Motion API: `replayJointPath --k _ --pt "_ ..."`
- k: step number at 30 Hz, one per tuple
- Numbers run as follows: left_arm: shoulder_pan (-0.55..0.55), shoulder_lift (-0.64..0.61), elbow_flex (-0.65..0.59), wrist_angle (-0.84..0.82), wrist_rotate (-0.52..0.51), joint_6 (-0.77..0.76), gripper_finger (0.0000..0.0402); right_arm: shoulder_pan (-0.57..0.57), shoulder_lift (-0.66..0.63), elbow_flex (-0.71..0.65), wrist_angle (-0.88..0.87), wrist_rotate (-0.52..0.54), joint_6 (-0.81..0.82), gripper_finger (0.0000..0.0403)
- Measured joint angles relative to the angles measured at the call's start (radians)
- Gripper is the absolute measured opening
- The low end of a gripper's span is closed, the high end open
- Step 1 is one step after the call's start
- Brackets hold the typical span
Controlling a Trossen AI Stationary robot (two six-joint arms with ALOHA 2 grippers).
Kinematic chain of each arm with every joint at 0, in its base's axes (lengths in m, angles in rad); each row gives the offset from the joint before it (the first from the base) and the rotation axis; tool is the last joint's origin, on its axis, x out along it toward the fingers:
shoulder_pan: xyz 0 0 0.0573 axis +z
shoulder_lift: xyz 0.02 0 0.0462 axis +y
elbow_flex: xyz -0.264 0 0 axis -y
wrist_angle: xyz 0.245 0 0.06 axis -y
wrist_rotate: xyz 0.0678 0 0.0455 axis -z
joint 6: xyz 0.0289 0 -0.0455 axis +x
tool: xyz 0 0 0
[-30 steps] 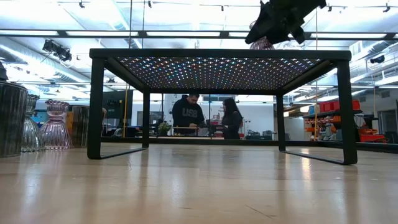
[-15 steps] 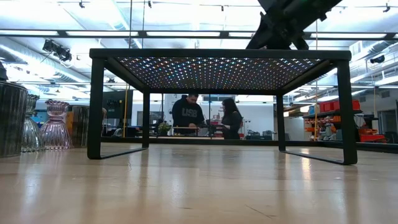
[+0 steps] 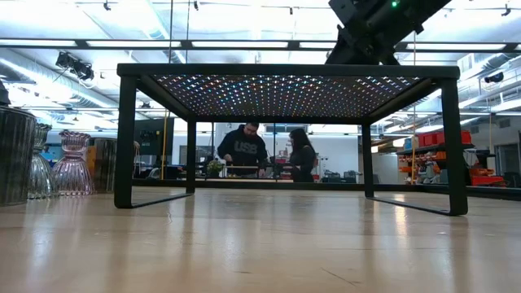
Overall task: Pick & Place candle stick holders
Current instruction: Put the pink candle holder on the shelf
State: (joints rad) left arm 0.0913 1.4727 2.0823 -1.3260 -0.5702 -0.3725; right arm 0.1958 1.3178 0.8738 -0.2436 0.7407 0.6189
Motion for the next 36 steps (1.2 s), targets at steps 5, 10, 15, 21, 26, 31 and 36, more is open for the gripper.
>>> replayJointPath --k 5,10,15,21,26,31,36 --pt "0.000 0.000 0.000 0.013 0.010 0.002 0.0190 -0.001 0.018 0.000 0.006 0.011 0.003 0.0133" --pt "0.000 0.000 0.000 0.014 0.010 0.002 0.0190 -0.003 0.015 0.000 0.009 0.018 0.002 0.0180" --pt "0.000 0.000 0.000 0.014 0.010 0.002 0.0190 -0.003 0.014 0.000 0.019 0.020 -0.009 0.0175" --pt "0.000 0.000 0.000 0.014 0.010 0.002 0.0190 -0.003 0.014 0.000 0.026 -0.023 -0.041 0.0157" --pt "0.000 0.000 0.000 0.014 0.010 0.002 0.0190 -0.003 0.014 0.000 0.026 -0.024 -0.070 0.0165" --pt "0.000 0.000 0.000 0.014 0.010 0.002 0.0190 -0.003 0.014 0.000 0.028 -0.016 -0.083 0.0192" --pt "0.000 0.000 0.000 0.014 0.010 0.002 0.0190 -0.003 0.014 0.000 0.064 -0.016 -0.094 0.0218"
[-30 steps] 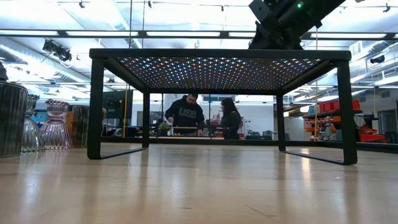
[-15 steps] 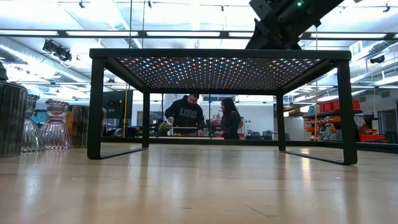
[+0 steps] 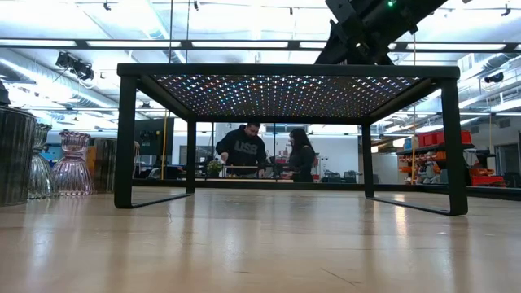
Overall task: Pick & Place candle stick holders
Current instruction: Put the pink candle holder on the shelf, then put the silver scented candle on the shelf
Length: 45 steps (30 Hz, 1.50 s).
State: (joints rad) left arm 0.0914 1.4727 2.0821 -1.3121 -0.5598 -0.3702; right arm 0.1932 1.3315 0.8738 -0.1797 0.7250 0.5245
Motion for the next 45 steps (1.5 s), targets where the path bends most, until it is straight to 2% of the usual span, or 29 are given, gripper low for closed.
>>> replayJointPath --k 7,14,21,23,27,30,35,40,45 --pt "0.000 0.000 0.000 0.000 0.000 0.000 0.0190 0.000 -0.017 0.000 0.020 0.008 -0.046 0.0250" --pt "0.000 0.000 0.000 -0.011 0.003 -0.010 0.0190 0.000 -0.084 0.000 0.042 0.028 -0.083 0.0264" --pt "0.021 0.000 -0.001 -0.250 0.022 -0.138 0.0190 0.000 -0.192 0.000 0.103 0.072 -0.171 0.0265" --pt "0.033 -0.002 -0.018 -0.252 0.017 -0.179 0.0190 0.000 -0.225 0.000 0.141 0.072 -0.221 0.0265" --pt "0.070 -0.035 -0.115 -0.253 0.035 -0.210 0.0190 0.000 -0.282 0.000 0.233 0.072 -0.319 0.0265" --pt "0.119 -0.073 -0.256 -0.259 0.071 -0.251 0.0190 0.000 -0.313 0.001 0.277 0.072 -0.376 0.0265" --pt "0.199 -0.117 -0.505 -0.261 0.153 -0.305 0.0190 0.005 -0.349 0.001 0.268 0.066 -0.425 0.0265" --pt "0.279 -0.133 -0.681 -0.253 0.261 -0.378 0.0190 0.005 -0.357 0.001 0.269 0.061 -0.462 0.0265" --pt "0.308 -0.134 -0.820 -0.203 0.270 -0.348 0.0190 0.005 -0.357 0.001 0.269 0.061 -0.484 0.0265"
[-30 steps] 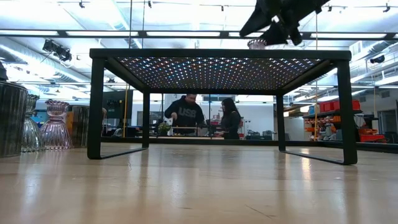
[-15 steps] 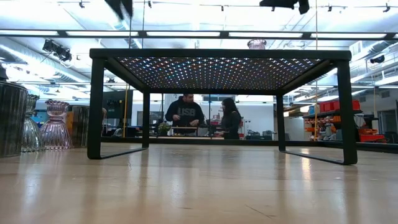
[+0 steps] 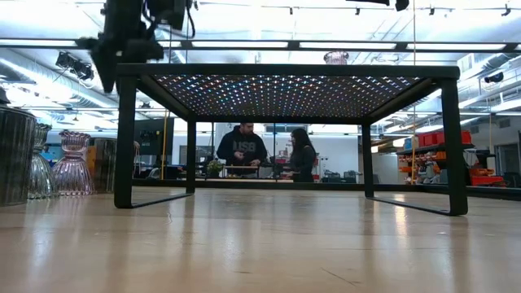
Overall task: Pick & Place candle stick holders
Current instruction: Put the silver scented candle on the shelf
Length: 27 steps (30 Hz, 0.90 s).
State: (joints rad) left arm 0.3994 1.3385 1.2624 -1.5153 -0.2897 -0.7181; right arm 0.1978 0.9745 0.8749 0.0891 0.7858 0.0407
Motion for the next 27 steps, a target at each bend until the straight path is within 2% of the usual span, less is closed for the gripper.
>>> replayJointPath --k 6,13,18,27 --pt "0.030 0.001 -0.142 0.127 0.069 -0.030 0.0190 0.000 0.000 0.000 -0.001 -0.005 -0.001 0.0265" --pt "0.019 0.001 -0.170 0.180 0.078 -0.021 0.0195 0.000 0.000 0.000 -0.002 -0.044 -0.001 0.0265" --pt "0.019 0.001 -0.170 0.183 0.063 -0.035 0.0230 0.000 0.000 0.000 -0.008 -0.044 -0.004 0.0265" --pt "0.019 0.005 -0.180 0.189 0.061 -0.167 0.0310 0.000 0.001 0.000 -0.041 -0.045 -0.004 0.0265"
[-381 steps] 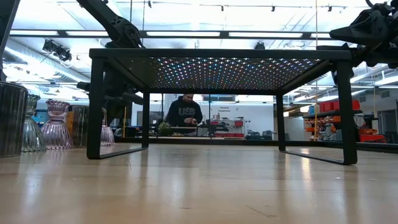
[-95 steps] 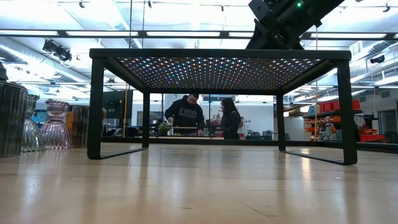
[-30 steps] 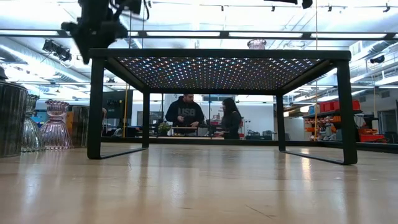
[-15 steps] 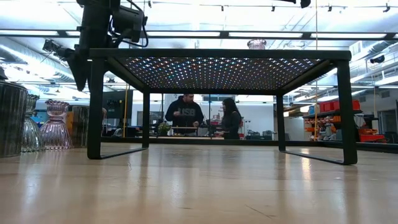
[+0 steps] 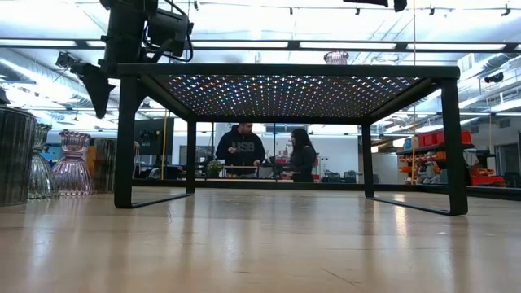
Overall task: Pick & Place candle stick holders
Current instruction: Put the silver scented candle on the shelf
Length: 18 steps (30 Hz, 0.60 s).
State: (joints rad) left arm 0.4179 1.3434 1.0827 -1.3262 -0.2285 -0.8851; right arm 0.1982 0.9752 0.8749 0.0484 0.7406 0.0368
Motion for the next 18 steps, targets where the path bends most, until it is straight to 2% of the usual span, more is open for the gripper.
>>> replayJointPath --k 9,12,18 --pt "0.004 0.000 -0.147 0.135 0.094 -0.083 0.0326 0.008 -0.017 0.000 0.003 -0.020 -0.022 0.0265" --pt "0.011 0.000 -0.160 0.167 0.134 -0.099 0.0326 0.012 -0.025 0.000 0.006 -0.024 -0.047 0.0265" --pt "0.011 0.000 -0.160 0.172 0.135 -0.099 0.0326 0.013 -0.035 0.000 0.001 -0.024 -0.049 0.0265"
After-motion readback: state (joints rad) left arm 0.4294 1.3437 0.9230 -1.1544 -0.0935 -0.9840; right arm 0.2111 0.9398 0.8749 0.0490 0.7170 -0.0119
